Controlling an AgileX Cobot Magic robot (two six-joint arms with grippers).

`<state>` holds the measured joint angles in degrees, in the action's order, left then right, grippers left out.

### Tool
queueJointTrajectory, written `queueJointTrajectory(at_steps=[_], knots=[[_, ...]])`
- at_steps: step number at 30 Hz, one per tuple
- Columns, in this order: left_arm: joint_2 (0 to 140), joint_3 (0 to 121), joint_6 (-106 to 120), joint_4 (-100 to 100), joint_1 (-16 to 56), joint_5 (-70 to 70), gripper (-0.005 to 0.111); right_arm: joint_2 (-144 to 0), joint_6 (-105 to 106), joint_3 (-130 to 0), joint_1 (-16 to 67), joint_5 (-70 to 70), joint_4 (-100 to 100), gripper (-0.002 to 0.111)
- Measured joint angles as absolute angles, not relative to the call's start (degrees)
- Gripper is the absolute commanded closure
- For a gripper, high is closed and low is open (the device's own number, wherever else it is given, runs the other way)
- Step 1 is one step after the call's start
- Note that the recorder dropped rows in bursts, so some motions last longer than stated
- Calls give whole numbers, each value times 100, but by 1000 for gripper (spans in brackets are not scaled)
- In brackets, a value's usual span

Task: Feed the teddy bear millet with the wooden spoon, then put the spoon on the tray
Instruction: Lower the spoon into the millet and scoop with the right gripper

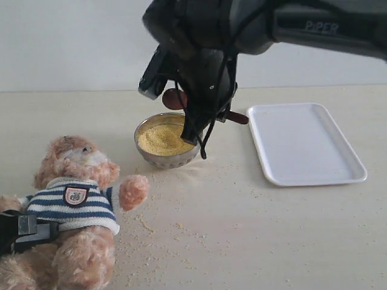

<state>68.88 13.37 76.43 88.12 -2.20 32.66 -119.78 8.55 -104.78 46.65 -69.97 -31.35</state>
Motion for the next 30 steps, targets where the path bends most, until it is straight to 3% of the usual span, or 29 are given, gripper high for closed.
queueJointTrajectory(at_steps=[16, 30], knots=[[6888, 1337, 7643, 8812, -220, 3266, 102, -12870, 891, -10478, 4983, -6985, -5000, 104], [6888, 1337, 7643, 8812, -220, 3266, 102, -13117, 659, -10478, 5090, -6875, -5267, 104]])
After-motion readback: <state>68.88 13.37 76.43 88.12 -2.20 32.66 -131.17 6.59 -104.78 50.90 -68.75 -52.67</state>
